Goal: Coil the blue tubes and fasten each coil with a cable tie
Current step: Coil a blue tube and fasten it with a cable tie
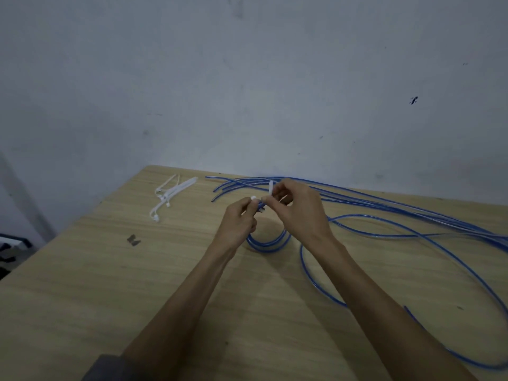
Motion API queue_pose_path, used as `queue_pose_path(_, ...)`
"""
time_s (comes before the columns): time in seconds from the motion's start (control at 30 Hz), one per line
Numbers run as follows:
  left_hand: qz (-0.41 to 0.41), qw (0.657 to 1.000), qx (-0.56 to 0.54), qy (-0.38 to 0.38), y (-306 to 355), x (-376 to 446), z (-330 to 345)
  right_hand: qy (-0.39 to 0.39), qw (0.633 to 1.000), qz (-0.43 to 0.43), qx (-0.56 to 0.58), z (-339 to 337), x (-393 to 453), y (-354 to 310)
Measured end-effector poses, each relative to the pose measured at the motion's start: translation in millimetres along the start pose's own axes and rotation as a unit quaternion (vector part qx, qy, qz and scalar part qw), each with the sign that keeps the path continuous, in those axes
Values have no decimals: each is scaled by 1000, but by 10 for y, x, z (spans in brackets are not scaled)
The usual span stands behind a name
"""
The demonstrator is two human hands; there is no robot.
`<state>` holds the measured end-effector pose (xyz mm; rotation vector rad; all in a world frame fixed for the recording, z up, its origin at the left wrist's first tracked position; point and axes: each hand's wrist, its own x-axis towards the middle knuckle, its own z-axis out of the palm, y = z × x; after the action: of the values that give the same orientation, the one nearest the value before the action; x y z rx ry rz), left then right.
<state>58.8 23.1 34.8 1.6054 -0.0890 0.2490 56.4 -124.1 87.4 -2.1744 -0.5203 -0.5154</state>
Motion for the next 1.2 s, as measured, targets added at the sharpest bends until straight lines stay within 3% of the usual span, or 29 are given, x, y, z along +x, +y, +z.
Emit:
queue_pose_path(0.2, 30, 999, -1, 22, 23, -60, -6, 86, 986, -12, 142, 209, -96, 78)
queue_pose_path(0.37, 57, 997, 1, 44, 8, -52, 36, 24, 978, 40, 202, 286, -122, 105)
queue_pose_path(0.77, 51, 995, 20, 81, -86, -43, 22, 37, 969, 93, 224, 439, -181, 110)
queue_pose_path(1.2, 39, 995, -10, 87, -104, -64, 44, -8, 965, 126, 229, 424, -136, 129)
